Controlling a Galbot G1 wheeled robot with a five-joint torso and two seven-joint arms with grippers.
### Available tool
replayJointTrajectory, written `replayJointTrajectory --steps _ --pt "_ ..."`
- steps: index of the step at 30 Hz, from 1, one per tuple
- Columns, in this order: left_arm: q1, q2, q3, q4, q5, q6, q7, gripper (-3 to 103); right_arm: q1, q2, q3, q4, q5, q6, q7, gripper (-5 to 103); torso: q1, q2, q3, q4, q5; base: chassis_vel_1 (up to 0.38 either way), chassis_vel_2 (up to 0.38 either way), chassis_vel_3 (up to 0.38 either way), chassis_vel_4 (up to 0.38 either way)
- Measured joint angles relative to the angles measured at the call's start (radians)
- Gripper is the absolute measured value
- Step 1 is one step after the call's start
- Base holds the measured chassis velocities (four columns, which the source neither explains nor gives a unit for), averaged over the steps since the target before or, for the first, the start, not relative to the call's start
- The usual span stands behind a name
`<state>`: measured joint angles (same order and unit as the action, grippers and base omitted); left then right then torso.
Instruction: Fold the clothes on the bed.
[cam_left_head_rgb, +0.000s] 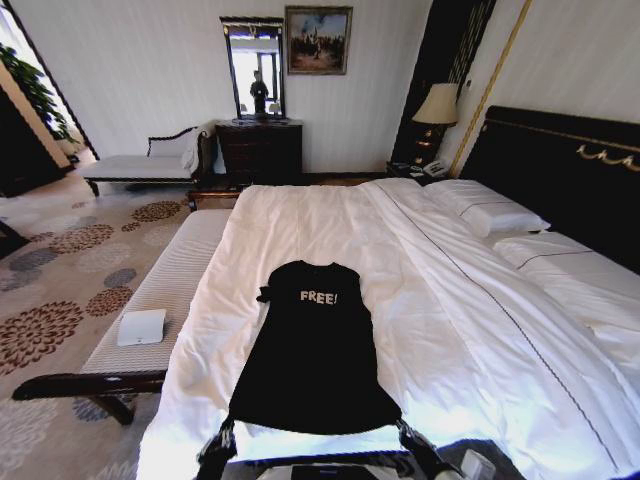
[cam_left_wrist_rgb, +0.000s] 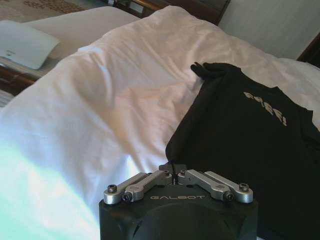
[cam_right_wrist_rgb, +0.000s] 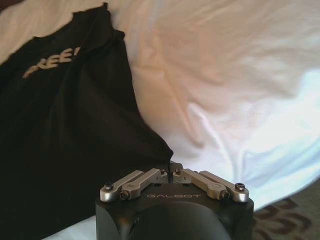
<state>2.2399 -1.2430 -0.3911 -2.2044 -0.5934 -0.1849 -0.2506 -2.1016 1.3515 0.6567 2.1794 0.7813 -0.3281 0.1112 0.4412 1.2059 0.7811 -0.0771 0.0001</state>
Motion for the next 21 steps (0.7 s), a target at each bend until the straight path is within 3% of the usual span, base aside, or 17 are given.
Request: replayJointTrajectory --steps 6,13,21 --pt "0.027 -0.006 -0.015 -0.003 -0.005 -0.013 -0.017 0 -0.014 0.000 -0.020 0.006 -0.037 -0.047 0.024 0 0.000 0.000 0.000 0.0000 -0.0003 0.000 0.000 0.000 0.000" --pt "0.088 0.087 -0.028 -0.031 0.025 0.003 -0.049 0 -0.034 -0.019 -0.050 0.031 -0.077 -0.158 0.074 0 0.000 0.000 0.000 -0.0001 -0.0003 0.000 0.000 0.000 0.000" --pt "0.138 0.134 -0.032 -0.029 0.065 0.023 -0.062 0 -0.031 -0.031 -0.032 0.040 -0.073 -0.210 0.102 0 0.000 0.000 0.000 0.0000 -0.0001 0.000 0.000 0.000 0.000"
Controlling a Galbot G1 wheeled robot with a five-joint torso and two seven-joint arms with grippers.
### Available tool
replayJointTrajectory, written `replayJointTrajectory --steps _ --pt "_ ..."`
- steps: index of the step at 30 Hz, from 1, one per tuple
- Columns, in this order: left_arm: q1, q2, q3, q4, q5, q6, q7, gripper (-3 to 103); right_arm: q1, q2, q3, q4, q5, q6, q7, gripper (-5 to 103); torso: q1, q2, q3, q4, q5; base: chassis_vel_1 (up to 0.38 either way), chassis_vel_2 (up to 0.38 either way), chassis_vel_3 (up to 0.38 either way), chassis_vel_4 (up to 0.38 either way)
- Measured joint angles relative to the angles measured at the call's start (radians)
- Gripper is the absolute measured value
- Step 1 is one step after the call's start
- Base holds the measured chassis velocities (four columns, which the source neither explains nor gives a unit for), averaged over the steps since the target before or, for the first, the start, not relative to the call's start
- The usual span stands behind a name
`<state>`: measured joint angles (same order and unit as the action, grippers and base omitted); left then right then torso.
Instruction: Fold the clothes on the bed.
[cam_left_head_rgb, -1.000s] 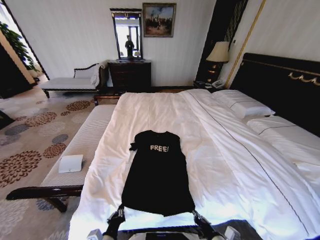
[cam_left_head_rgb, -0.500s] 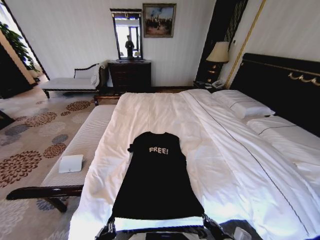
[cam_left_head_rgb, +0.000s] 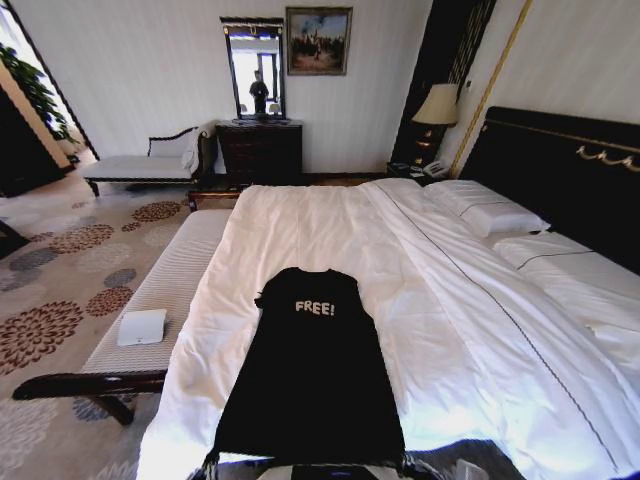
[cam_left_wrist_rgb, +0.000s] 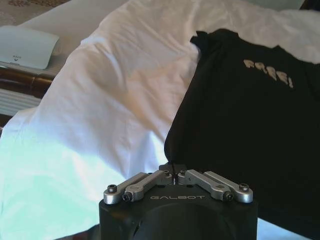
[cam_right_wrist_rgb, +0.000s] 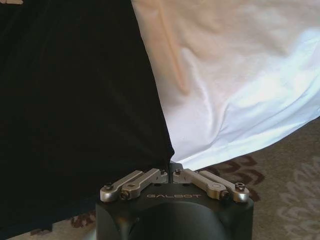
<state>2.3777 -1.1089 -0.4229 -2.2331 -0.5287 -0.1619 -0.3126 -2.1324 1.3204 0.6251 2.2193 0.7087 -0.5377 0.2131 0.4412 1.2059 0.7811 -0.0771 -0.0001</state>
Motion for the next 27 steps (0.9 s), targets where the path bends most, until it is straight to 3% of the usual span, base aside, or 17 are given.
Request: replayJointTrajectory --steps 8,15,25,27 --pt "-0.008 0.031 0.032 0.014 0.030 0.050 -0.026 0 0.028 0.000 -0.012 0.009 -0.051 -0.042 0.042 0 0.000 0.000 0.000 0.0000 0.0000 0.000 0.000 0.000 0.000" --pt "-0.080 0.031 0.071 0.062 0.063 0.104 -0.041 0 0.051 0.000 -0.035 -0.009 -0.104 -0.028 0.048 0 0.000 0.000 0.000 0.0000 -0.0001 0.000 0.000 0.000 0.000" --pt "-0.136 0.014 0.090 0.107 0.106 0.085 -0.053 -2 0.099 0.030 -0.088 -0.051 -0.130 0.013 0.053 0 0.000 0.000 0.000 0.0001 0.0000 0.000 0.000 0.000 0.000" --pt "-0.136 0.012 0.090 0.107 0.112 0.084 -0.053 2 0.098 0.033 -0.090 -0.053 -0.133 0.021 0.053 -1 0.000 0.000 0.000 0.0000 0.0000 0.000 0.000 0.000 0.000"
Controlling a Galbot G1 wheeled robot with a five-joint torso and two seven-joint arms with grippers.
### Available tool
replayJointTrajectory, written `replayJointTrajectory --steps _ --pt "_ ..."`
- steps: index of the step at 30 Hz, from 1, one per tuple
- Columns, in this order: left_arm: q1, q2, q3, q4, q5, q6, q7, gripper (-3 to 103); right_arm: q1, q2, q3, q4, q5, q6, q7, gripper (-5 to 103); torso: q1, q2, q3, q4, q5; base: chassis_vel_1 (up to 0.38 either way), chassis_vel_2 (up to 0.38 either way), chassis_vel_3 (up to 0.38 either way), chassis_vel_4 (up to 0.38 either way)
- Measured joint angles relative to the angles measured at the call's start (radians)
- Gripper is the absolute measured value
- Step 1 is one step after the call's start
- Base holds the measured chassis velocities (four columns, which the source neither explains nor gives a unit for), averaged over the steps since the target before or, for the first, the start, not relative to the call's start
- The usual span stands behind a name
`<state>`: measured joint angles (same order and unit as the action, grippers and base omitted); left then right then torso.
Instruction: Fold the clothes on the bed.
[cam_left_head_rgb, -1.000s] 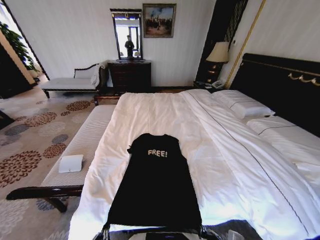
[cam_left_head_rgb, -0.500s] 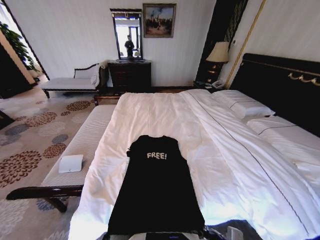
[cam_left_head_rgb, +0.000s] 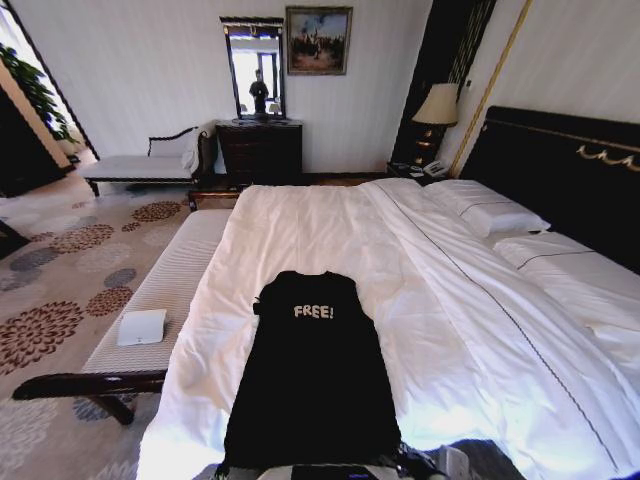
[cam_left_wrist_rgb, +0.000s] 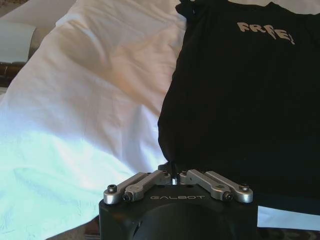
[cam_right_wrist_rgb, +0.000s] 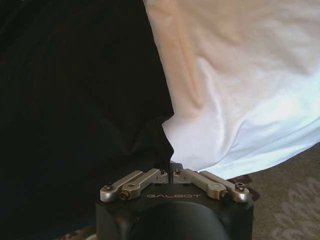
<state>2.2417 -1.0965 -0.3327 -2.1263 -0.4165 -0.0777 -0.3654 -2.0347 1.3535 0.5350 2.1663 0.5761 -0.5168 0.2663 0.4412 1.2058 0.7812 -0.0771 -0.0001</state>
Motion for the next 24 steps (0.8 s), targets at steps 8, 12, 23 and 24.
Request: replayJointTrajectory --steps 8,12,23,24 --pt "0.014 -0.011 -0.003 0.016 0.138 -0.047 -0.040 34 -0.035 0.021 -0.001 0.027 -0.076 0.038 -0.012 25 0.000 0.000 0.000 -0.0001 0.0000 0.000 0.000 0.000 0.000" --pt "0.033 -0.020 -0.007 0.018 0.174 -0.090 -0.040 51 -0.044 0.039 0.004 0.049 -0.101 0.071 -0.012 41 0.000 0.000 0.000 0.0000 0.0001 0.000 0.000 0.000 0.000" --pt "-0.057 -0.067 -0.025 0.050 0.222 -0.211 0.050 89 0.114 -0.040 0.159 0.140 0.393 0.145 -0.139 80 0.000 0.000 0.000 0.0002 0.0002 0.000 0.000 0.000 0.000" --pt "-0.076 -0.071 -0.027 0.056 0.224 -0.218 0.062 93 0.143 -0.053 0.162 0.139 0.446 0.140 -0.143 85 0.000 0.000 0.000 0.0000 -0.0001 0.000 0.000 0.000 0.000"
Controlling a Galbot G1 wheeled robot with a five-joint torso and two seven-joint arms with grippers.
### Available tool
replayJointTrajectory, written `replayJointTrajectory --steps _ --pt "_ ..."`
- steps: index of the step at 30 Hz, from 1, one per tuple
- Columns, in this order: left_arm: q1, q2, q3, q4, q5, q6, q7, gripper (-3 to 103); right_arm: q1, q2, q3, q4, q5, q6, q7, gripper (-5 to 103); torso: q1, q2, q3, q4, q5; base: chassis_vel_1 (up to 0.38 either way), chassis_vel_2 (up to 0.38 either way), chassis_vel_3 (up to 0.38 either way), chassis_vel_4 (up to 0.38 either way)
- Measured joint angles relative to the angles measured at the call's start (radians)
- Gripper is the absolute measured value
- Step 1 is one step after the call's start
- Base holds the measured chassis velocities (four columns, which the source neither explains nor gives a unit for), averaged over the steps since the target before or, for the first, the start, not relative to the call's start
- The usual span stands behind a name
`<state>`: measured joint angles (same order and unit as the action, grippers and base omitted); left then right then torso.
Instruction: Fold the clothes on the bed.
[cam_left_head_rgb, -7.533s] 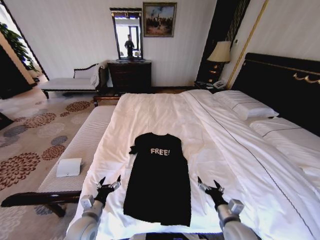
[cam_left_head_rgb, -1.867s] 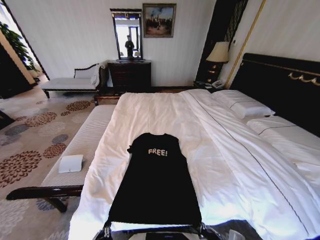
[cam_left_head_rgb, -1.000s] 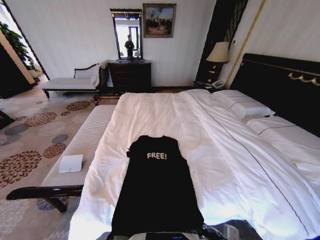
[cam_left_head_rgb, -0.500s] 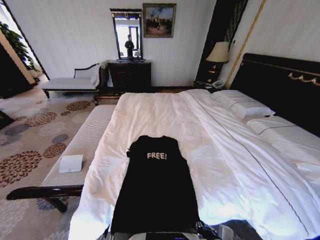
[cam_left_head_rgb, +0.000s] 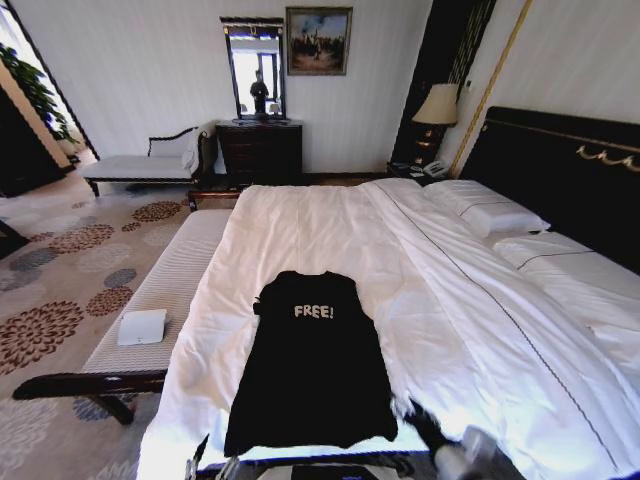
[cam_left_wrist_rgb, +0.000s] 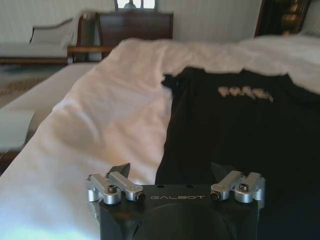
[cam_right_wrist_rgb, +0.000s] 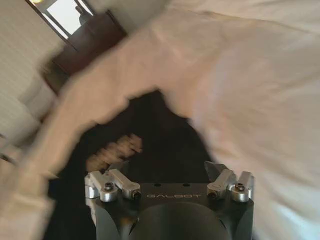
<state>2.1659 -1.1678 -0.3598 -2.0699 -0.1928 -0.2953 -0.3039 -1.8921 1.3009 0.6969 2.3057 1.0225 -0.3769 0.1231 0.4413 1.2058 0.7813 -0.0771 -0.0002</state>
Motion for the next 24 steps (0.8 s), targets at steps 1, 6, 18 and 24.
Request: replayJointTrajectory --steps 1,6,18,24 --pt "-0.025 -0.004 -0.003 0.007 0.001 -0.004 0.011 97 0.042 -0.014 -0.002 -0.006 0.052 -0.008 -0.002 90 0.000 0.000 0.000 0.0000 0.0003 0.000 0.000 0.000 0.000" --pt "-0.090 -0.010 -0.012 0.012 -0.009 -0.001 0.032 100 0.233 -0.047 -0.037 -0.094 0.246 -0.049 0.039 100 0.000 0.000 0.000 -0.0001 0.0002 0.000 0.000 0.000 0.000" --pt "-0.117 -0.009 -0.030 0.039 -0.027 0.019 0.032 100 0.534 -0.067 -0.155 -0.398 0.390 -0.114 0.059 100 0.000 0.000 0.000 0.0000 0.0001 0.000 0.000 0.000 0.000" --pt "-0.120 -0.018 -0.022 0.048 -0.027 0.018 0.030 100 0.608 -0.056 -0.207 -0.507 0.331 -0.110 0.050 100 0.000 0.000 0.000 0.0000 0.0002 0.000 0.000 0.000 0.000"
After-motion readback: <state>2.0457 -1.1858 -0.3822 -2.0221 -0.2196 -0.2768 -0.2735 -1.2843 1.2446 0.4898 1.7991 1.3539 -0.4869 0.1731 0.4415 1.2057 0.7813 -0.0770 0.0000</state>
